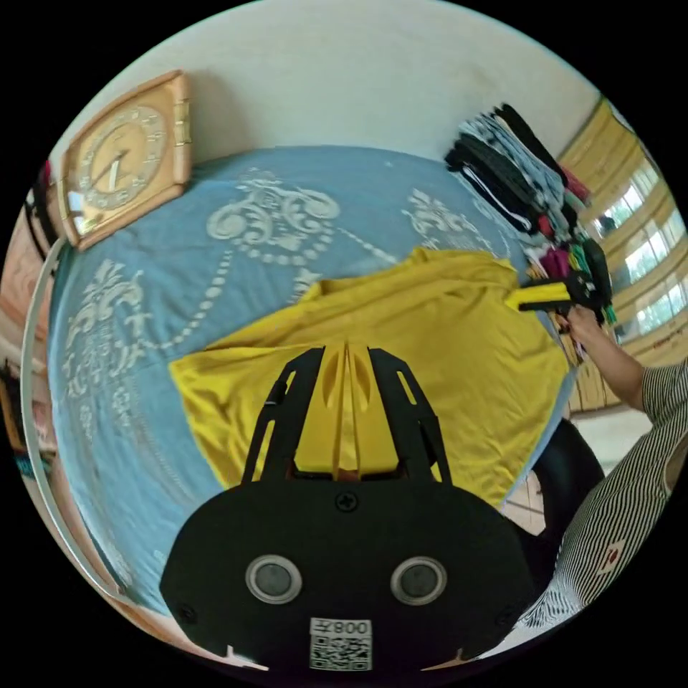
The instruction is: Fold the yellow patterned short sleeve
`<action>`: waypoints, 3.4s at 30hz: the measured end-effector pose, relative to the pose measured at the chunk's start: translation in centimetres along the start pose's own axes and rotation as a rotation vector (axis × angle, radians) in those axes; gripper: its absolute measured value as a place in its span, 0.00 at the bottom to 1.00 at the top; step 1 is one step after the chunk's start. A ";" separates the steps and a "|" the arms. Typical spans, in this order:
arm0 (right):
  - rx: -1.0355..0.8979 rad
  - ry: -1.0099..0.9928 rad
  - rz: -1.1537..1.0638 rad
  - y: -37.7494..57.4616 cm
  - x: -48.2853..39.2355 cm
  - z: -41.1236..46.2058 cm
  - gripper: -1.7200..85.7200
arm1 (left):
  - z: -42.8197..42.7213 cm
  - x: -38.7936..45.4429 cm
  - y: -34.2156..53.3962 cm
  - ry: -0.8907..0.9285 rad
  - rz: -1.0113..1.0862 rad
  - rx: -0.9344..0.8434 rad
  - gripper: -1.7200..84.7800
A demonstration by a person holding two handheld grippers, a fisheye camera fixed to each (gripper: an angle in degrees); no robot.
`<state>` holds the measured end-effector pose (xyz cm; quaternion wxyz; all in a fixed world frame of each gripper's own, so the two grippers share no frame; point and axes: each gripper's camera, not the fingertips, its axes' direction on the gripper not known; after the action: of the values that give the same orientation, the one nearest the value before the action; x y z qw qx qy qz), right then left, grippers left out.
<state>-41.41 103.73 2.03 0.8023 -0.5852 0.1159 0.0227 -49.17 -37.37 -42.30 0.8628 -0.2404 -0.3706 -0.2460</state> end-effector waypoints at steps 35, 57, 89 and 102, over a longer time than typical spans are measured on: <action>0.009 0.055 0.050 -2.8 12.5 0.9 0.02 | 6.4 -4.7 -8.4 -0.037 -0.022 0.008 0.02; 0.162 -0.104 0.219 7.2 16.1 -1.6 0.02 | 8.5 0.5 -10.3 0.084 0.217 -0.007 0.04; 0.150 -0.117 0.382 8.2 18.4 -3.2 0.02 | -3.4 -18.4 8.4 0.019 -0.516 0.212 0.02; 0.170 -0.100 0.395 8.5 15.9 -7.0 0.02 | -5.1 -17.0 11.6 0.057 -0.424 0.175 0.02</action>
<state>-28.53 98.22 -11.33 0.8333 -0.4797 0.1898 0.1984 -49.79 -27.37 -61.00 0.8194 -0.0743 -0.4082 -0.3955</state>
